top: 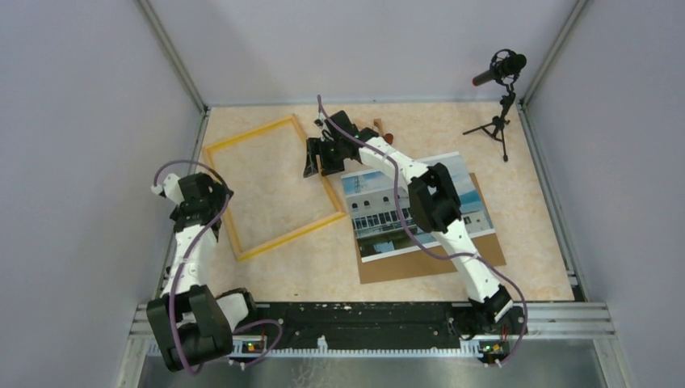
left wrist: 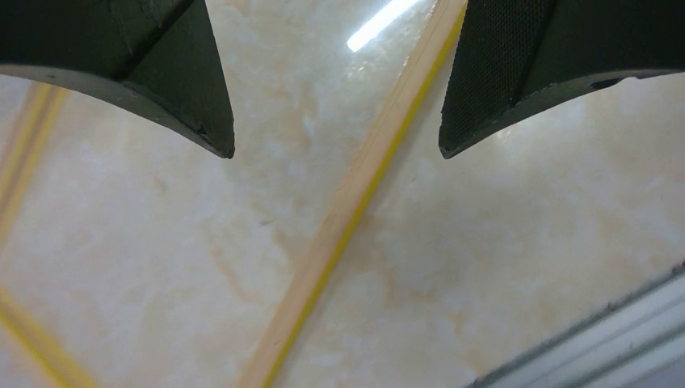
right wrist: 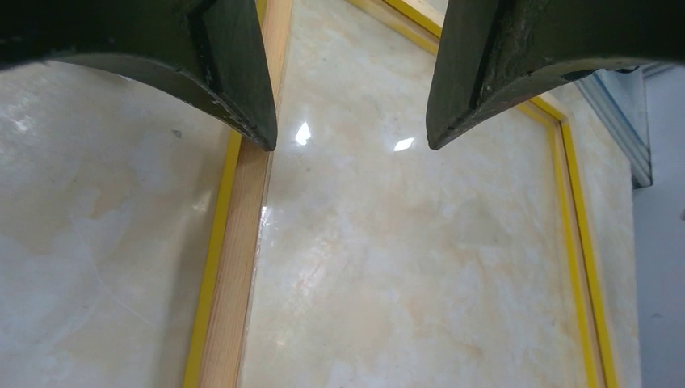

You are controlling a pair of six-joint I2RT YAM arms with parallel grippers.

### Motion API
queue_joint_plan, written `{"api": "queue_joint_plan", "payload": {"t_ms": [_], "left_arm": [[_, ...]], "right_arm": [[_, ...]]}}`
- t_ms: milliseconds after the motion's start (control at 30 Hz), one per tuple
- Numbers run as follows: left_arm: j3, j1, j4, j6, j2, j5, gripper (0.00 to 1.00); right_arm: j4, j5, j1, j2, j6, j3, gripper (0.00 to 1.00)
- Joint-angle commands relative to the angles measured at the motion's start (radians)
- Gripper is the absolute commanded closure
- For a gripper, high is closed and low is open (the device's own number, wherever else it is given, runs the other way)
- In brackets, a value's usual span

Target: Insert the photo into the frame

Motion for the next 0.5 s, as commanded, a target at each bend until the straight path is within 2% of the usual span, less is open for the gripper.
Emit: {"api": "queue_joint_plan", "payload": {"t_ms": [0,233,467], "left_arm": [[-0.121,0.056,0.1,-0.062,0.033,0.077,0.02],[-0.213,0.083,0.214,-0.048,0.069,0.182,0.02],[-0.254,0.084,0.236,-0.033,0.052,0.236,0.02]], "right_arm": [[0.082,-0.094,0.019,-0.048,0.031,-0.113,0.33],[0.207,-0.168,0.01,-0.083,0.064,-0.254,0.32],[0.573,-0.41,-0.038,-0.163,0.296,-0.458,0.32]]}}
